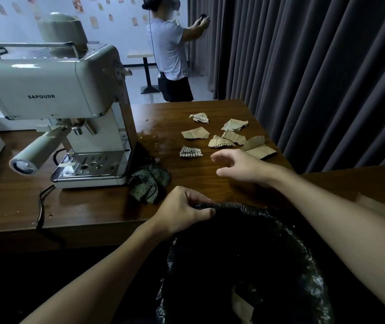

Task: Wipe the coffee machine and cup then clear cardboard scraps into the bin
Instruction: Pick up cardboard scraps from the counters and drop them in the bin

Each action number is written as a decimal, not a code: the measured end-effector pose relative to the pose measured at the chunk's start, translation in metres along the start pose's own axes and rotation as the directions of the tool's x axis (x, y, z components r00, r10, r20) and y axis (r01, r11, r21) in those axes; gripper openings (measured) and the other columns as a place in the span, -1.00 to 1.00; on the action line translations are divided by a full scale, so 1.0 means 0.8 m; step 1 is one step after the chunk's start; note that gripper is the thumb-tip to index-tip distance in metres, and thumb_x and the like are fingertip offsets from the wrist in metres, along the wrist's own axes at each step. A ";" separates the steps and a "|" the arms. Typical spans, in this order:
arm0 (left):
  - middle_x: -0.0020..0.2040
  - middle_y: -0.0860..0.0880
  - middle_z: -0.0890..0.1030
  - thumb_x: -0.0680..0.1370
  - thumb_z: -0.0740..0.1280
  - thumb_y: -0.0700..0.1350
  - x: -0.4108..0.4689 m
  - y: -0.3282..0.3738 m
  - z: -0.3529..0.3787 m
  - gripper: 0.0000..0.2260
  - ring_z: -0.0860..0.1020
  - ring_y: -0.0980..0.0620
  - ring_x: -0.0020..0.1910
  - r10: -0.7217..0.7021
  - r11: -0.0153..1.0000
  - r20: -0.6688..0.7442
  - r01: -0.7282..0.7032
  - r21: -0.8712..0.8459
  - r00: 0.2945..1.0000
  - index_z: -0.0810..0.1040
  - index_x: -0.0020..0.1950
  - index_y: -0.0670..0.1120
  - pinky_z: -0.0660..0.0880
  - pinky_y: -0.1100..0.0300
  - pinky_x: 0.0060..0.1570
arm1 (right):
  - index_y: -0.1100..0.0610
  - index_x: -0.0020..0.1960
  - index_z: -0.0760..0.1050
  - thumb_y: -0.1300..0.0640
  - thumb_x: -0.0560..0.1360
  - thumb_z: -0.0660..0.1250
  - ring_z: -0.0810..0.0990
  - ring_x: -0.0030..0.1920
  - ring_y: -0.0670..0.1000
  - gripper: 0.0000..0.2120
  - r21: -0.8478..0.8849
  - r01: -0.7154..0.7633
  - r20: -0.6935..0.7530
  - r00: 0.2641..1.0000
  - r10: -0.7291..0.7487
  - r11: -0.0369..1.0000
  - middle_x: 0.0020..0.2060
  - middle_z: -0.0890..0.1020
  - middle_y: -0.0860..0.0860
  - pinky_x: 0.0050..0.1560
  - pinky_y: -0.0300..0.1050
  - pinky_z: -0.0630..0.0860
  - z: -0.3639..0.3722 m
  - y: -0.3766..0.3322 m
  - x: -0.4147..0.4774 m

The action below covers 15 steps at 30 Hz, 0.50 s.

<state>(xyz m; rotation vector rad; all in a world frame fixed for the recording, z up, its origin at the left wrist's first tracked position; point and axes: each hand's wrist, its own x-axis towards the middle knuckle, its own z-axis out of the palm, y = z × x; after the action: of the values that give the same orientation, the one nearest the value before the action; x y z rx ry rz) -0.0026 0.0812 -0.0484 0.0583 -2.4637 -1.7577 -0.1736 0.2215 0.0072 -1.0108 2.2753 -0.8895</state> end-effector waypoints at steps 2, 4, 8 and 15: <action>-0.12 0.03 0.75 0.44 0.55 -0.10 0.001 -0.001 -0.001 -0.89 0.70 0.03 -0.12 -0.016 1.000 -0.002 0.016 0.014 1.000 0.76 -0.11 0.11 0.61 0.09 -0.08 | -0.06 0.49 0.28 0.18 0.50 0.32 0.31 0.45 0.00 -0.41 -0.058 0.004 -0.018 1.000 -0.005 0.998 0.45 0.37 -0.04 0.28 -0.16 0.30 0.013 -0.010 0.027; -0.12 0.04 0.75 0.44 0.54 -0.06 0.002 -0.004 -0.002 -0.91 0.71 0.01 -0.12 -0.018 0.999 -0.005 0.018 0.043 1.000 0.76 -0.09 0.10 0.62 0.04 -0.06 | -0.09 0.53 0.18 0.22 0.49 0.27 0.27 0.48 0.03 -0.34 -0.115 0.000 -0.017 1.000 -0.002 0.993 0.50 0.30 -0.02 0.30 -0.14 0.32 0.023 -0.017 0.050; -0.13 0.07 0.74 0.43 0.53 -0.03 0.002 -0.009 -0.002 -0.90 0.70 0.04 -0.15 -0.027 0.998 0.001 0.027 0.058 1.000 0.76 -0.07 0.10 0.61 0.10 -0.12 | -0.16 0.56 0.04 0.25 0.50 0.18 0.19 0.52 0.06 -0.28 -0.189 -0.057 0.030 0.998 0.064 0.980 0.55 0.19 -0.02 0.46 0.05 0.26 0.032 -0.018 0.079; -0.17 0.07 0.74 0.41 0.52 -0.02 0.002 -0.010 -0.003 -0.90 0.69 0.05 -0.19 -0.016 0.996 -0.020 0.017 0.086 1.000 0.75 -0.11 0.15 0.59 0.11 -0.17 | -0.11 0.52 0.20 0.09 0.58 0.14 0.24 0.48 0.07 -0.49 -0.396 -0.039 -0.075 0.997 0.010 0.917 0.43 0.37 -0.03 0.43 0.20 0.10 0.032 -0.005 0.080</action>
<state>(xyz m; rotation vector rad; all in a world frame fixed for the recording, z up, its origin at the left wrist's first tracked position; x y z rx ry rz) -0.0041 0.0767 -0.0549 0.1031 -2.5311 -1.6485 -0.1937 0.1602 -0.0180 -1.1285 2.5881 -0.4622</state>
